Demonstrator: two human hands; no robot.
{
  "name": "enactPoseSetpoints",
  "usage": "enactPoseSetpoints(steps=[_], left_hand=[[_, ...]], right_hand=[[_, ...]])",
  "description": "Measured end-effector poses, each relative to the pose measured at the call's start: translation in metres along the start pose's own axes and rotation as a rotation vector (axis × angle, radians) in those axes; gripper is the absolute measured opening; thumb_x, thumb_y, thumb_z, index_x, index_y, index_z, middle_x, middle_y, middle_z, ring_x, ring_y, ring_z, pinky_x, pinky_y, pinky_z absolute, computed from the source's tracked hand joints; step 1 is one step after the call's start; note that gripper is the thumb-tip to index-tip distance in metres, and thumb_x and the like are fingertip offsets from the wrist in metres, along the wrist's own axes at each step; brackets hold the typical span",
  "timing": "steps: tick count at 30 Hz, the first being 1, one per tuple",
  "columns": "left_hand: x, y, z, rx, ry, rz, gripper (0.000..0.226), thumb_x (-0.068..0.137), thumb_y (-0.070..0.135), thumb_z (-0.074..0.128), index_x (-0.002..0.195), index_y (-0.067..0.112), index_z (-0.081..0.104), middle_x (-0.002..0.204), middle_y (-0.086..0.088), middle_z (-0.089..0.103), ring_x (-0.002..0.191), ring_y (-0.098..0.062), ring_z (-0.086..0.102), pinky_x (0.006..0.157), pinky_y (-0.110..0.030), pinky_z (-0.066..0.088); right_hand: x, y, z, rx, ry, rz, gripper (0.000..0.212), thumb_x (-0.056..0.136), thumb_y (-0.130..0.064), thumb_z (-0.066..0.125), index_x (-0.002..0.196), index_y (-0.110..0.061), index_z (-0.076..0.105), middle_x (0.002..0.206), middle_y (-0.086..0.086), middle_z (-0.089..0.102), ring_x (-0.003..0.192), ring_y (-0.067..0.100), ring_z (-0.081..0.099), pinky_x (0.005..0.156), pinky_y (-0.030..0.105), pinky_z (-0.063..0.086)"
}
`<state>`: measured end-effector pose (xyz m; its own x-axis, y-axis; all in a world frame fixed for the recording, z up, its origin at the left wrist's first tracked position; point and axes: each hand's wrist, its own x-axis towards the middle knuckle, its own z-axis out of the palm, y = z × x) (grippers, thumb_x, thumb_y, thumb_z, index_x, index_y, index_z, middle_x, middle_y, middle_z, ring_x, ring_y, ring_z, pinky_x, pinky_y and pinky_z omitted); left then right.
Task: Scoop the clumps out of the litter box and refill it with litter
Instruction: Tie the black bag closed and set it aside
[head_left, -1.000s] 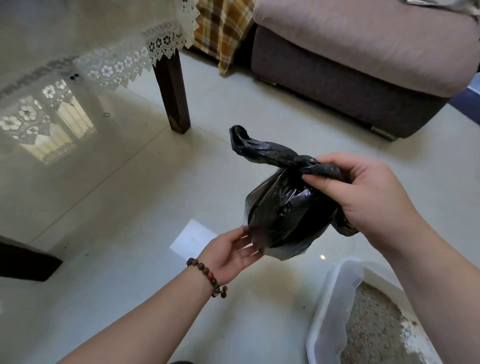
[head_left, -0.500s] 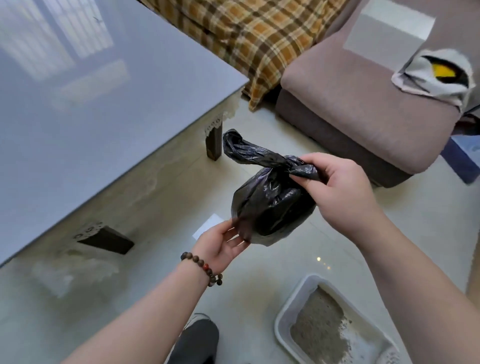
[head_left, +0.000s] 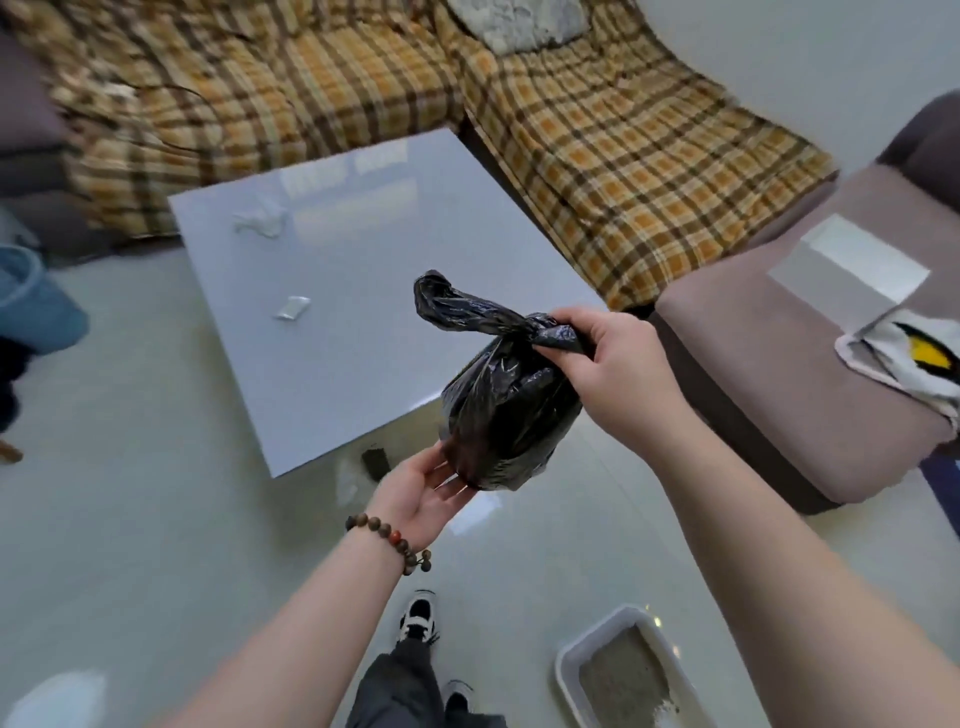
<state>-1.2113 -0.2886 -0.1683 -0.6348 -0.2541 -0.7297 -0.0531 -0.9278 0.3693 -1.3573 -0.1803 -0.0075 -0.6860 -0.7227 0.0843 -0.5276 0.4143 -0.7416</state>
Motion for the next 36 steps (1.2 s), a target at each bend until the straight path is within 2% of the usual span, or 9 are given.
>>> enactPoseSetpoints(steps=[3,5,7,9,16,18,23,28,36], left_hand=[[-0.040,0.034,-0.027,-0.070,0.058,0.103,0.020,0.097,0.015,0.047,0.094,0.004,0.063,0.087,-0.013,0.069,0.077,-0.025,0.065,0.080,-0.040,0.053],[-0.063,0.055,-0.047,-0.127,0.089,0.170,0.019,0.096,0.015,0.049,0.092,0.005,0.064,0.083,-0.012,0.069,0.076,-0.024,0.065,0.076,-0.039,0.056],[-0.082,0.074,-0.069,-0.200,0.117,0.232,0.020,0.096,0.015,0.048,0.089,0.005,0.064,0.081,-0.012,0.069,0.081,-0.025,0.062,0.076,-0.039,0.056],[-0.099,0.094,-0.090,-0.276,0.146,0.291,0.022,0.097,0.014,0.046,0.085,0.005,0.063,0.077,-0.012,0.070,0.082,-0.026,0.060,0.084,-0.040,0.050],[-0.132,0.173,-0.184,-0.448,0.249,0.425,0.020,0.096,0.010,0.046,0.087,0.004,0.062,0.094,-0.017,0.065,0.088,-0.029,0.060,0.094,-0.042,0.047],[-0.138,0.202,-0.218,-0.473,0.275,0.450,0.019,0.095,0.008,0.046,0.087,0.003,0.063,0.095,-0.017,0.066,0.088,-0.031,0.060,0.092,-0.042,0.049],[-0.155,0.286,-0.300,-0.506,0.321,0.487,0.019,0.097,0.008,0.044,0.091,0.003,0.062,0.095,-0.016,0.066,0.084,-0.029,0.062,0.070,-0.037,0.056],[-0.165,0.372,-0.367,-0.523,0.320,0.496,0.023,0.098,0.008,0.044,0.101,0.000,0.066,0.109,-0.018,0.065,0.098,-0.032,0.062,0.080,-0.039,0.053],[-0.135,0.495,-0.426,-0.535,0.320,0.460,0.025,0.099,0.011,0.045,0.112,0.002,0.064,0.115,-0.018,0.064,0.103,-0.031,0.062,0.079,-0.038,0.054]], right_hand=[[0.011,-0.051,0.026,0.019,-0.079,-0.096,0.016,0.086,-0.017,0.064,0.101,-0.019,0.071,0.089,-0.002,0.072,0.082,0.014,0.065,0.077,0.036,0.054],[0.020,-0.083,0.046,0.030,-0.132,-0.161,0.016,0.086,-0.018,0.064,0.100,-0.021,0.070,0.087,-0.003,0.072,0.074,0.010,0.063,0.070,0.030,0.054],[0.030,-0.114,0.067,0.029,-0.167,-0.229,0.013,0.086,-0.018,0.064,0.097,-0.020,0.071,0.085,-0.004,0.072,0.080,0.013,0.064,0.075,0.033,0.052],[0.040,-0.143,0.092,0.041,-0.217,-0.279,0.012,0.085,-0.017,0.064,0.094,-0.020,0.071,0.084,-0.004,0.071,0.084,0.016,0.064,0.078,0.035,0.051],[0.077,-0.240,0.206,0.092,-0.377,-0.399,0.012,0.085,-0.017,0.064,0.092,-0.024,0.071,0.081,-0.007,0.070,0.081,0.012,0.063,0.074,0.026,0.050],[0.089,-0.270,0.246,0.091,-0.418,-0.423,0.013,0.085,-0.017,0.064,0.093,-0.024,0.071,0.082,-0.007,0.070,0.082,0.011,0.062,0.074,0.023,0.048],[0.122,-0.353,0.345,0.057,-0.469,-0.477,0.014,0.086,-0.017,0.064,0.098,-0.022,0.070,0.087,-0.006,0.069,0.087,0.013,0.062,0.080,0.027,0.049],[0.158,-0.422,0.426,0.030,-0.471,-0.501,0.016,0.087,-0.018,0.064,0.102,-0.021,0.070,0.087,-0.008,0.067,0.088,0.012,0.061,0.078,0.025,0.046],[0.248,-0.480,0.519,0.035,-0.506,-0.492,0.018,0.085,-0.014,0.065,0.101,-0.020,0.071,0.090,-0.006,0.070,0.086,0.011,0.062,0.076,0.022,0.047]])
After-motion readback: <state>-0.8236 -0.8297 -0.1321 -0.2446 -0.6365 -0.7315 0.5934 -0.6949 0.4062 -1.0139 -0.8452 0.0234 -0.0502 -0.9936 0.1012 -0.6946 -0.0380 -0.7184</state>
